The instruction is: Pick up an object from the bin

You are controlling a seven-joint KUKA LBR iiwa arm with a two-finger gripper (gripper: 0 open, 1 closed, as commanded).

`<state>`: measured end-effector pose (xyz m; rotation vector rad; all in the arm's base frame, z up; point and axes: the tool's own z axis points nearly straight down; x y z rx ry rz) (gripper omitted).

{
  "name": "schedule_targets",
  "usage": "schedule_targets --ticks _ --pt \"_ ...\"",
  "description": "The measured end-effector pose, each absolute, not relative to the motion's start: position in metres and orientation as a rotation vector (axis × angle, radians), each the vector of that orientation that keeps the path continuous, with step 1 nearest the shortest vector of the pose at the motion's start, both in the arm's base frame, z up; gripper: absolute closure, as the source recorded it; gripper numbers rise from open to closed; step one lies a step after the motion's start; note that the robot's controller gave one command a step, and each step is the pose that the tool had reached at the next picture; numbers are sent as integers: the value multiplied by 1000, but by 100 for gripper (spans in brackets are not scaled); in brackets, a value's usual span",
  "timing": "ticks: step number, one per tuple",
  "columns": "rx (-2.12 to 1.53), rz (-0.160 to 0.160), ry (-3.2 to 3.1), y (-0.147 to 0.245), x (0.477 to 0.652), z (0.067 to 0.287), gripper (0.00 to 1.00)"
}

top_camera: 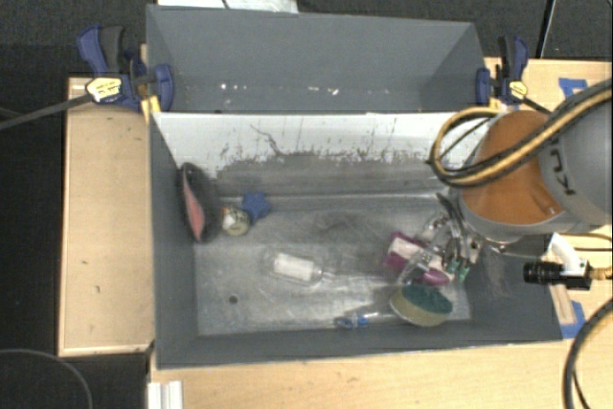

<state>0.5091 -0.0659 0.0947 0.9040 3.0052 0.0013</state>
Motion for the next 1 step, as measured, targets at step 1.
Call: schedule_targets --ticks 1 --pt "888 2 3008 -66 510 147 100"
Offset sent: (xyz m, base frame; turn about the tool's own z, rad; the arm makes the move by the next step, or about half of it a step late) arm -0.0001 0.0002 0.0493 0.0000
